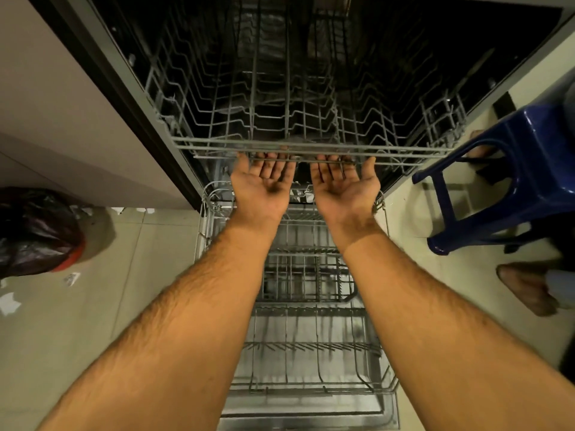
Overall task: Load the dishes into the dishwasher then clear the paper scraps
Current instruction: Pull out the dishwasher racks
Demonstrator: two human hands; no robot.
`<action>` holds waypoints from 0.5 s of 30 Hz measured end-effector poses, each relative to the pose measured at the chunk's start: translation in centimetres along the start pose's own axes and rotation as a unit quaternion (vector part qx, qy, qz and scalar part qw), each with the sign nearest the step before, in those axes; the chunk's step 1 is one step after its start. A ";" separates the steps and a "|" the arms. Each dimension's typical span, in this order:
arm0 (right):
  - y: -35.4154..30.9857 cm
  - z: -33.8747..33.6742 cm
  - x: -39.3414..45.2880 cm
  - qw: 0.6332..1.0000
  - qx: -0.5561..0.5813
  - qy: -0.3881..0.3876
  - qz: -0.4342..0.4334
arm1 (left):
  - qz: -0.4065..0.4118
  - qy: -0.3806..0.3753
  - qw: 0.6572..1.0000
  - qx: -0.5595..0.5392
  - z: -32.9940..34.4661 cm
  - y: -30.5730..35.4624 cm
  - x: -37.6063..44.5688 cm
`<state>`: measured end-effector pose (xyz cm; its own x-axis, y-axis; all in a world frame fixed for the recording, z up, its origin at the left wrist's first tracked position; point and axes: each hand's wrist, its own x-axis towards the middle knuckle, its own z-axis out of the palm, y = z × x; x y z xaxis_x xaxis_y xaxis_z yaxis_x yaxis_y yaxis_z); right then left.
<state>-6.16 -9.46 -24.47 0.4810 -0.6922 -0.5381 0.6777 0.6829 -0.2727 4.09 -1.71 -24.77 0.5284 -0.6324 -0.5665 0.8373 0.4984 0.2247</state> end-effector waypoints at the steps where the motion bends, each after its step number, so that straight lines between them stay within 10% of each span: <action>1: 0.2 -0.6 -0.7 1.000 0.002 0.002 -0.002 | 0.001 0.002 1.000 0.007 -0.6 -0.1 -0.6; 15: 2.0 -5.7 -10.5 0.997 -0.008 0.068 -0.033 | -0.020 0.072 0.996 0.040 -5.7 -0.9 -10.1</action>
<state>-12.99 0.54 -23.92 0.3557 -0.6980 -0.6215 0.6958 0.6417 -0.3224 -2.78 7.58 -23.80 0.4741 -0.5560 -0.6827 0.8685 0.4227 0.2588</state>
